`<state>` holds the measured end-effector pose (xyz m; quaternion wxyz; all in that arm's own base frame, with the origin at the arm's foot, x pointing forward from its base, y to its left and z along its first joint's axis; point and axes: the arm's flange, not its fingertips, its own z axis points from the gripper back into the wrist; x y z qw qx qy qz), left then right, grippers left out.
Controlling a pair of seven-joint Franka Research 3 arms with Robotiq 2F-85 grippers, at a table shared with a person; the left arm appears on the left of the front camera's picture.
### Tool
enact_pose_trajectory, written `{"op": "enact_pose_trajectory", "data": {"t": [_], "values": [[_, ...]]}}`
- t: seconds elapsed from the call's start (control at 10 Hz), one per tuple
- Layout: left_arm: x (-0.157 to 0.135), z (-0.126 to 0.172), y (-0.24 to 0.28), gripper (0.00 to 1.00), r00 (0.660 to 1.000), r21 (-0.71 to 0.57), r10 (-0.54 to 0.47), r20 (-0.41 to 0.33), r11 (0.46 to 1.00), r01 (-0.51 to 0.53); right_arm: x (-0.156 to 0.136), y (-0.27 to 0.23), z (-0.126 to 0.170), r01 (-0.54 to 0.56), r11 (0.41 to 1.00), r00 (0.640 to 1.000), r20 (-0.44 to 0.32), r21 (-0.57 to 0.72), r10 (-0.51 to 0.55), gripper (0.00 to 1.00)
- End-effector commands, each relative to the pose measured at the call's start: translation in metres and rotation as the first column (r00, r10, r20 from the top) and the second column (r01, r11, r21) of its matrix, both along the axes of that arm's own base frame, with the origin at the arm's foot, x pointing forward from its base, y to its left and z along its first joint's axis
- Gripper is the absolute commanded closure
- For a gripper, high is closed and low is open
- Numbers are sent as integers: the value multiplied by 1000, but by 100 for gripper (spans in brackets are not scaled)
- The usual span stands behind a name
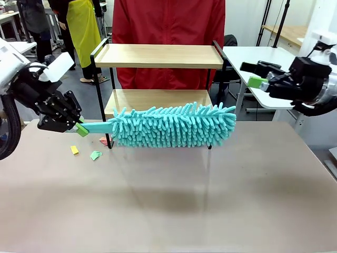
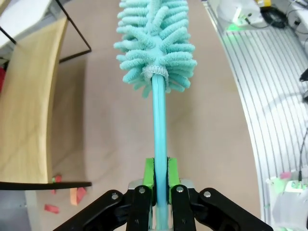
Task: Clean the shelf.
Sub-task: Hand the Duster back to the human.
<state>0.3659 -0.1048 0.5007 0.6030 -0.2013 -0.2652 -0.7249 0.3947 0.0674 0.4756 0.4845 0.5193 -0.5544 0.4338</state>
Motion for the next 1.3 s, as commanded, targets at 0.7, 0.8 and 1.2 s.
{"op": "enact_pose_trajectory", "data": {"t": [0.7, 0.8, 1.2], "values": [[-1, 1, 0, 87, 1000, -9, -8, -2, 1000, 8, -63, 73, -22, -82, 983, 993, -94, -163, 67, 0], [-1, 1, 0, 87, 1000, -9, -8, -2, 1000, 8, -66, 77, -29, -82, 980, 992, -113, -183, 62, 0], [-1, 1, 0, 87, 1000, -9, -8, -2, 1000, 8, -79, 83, -47, -109, 965, 986, -149, -239, 74, 0]]}}
